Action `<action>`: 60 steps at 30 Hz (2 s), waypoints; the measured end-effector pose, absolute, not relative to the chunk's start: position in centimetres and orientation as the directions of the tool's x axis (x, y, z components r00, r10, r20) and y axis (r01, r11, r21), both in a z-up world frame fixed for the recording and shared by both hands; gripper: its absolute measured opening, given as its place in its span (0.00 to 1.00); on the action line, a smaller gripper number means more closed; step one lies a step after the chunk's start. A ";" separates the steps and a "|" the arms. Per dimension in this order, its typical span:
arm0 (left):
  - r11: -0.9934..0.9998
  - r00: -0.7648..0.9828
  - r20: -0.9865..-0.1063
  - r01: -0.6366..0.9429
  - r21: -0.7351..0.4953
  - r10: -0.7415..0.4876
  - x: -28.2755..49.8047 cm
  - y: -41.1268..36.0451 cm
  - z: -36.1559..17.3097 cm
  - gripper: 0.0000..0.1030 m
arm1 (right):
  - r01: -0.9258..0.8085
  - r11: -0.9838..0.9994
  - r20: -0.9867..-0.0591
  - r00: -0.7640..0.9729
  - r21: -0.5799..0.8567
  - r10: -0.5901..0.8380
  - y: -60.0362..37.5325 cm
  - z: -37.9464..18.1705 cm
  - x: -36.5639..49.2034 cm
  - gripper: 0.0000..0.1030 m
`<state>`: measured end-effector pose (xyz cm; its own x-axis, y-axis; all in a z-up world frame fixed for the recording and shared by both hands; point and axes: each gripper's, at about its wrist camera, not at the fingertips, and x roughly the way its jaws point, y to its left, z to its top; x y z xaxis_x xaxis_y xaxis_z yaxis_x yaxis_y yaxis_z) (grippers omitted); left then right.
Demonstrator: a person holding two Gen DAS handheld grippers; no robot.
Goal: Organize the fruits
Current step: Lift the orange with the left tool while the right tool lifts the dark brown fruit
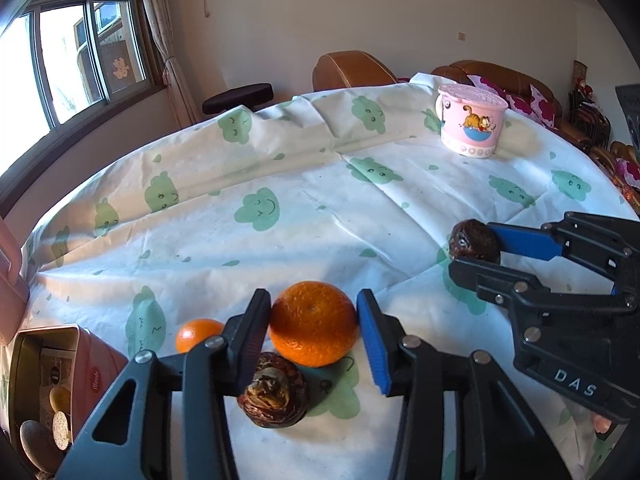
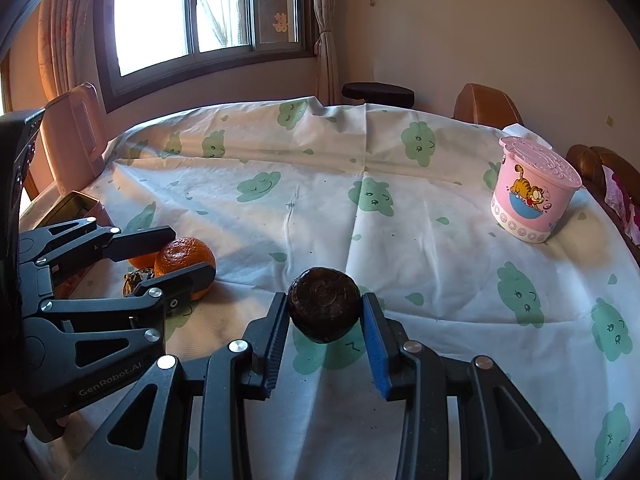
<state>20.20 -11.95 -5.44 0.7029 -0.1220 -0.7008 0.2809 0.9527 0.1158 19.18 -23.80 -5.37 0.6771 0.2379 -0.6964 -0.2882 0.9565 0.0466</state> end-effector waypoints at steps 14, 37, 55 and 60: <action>0.953 0.695 -0.706 0.287 0.097 -0.137 20.3 -11.8 -5.6 0.47 | -0.290 0.956 -0.677 0.696 0.043 0.242 -23.9 -5.1 18.7 0.37; 0.966 0.820 -0.550 0.242 0.087 -0.155 17.6 -10.5 -3.1 0.47 | -0.346 0.937 -0.563 0.767 0.043 0.309 -24.0 -3.5 16.6 0.37; 0.974 0.864 -0.481 0.211 0.079 -0.149 16.1 -9.8 -2.4 0.47 | -0.348 0.937 -0.501 0.804 0.041 0.321 -24.3 -2.9 15.4 0.37; 0.975 0.872 -0.466 0.207 0.079 -0.148 15.8 -9.8 -2.2 0.47 | -0.347 0.937 -0.485 0.813 0.042 0.323 -24.5 -2.7 15.1 0.37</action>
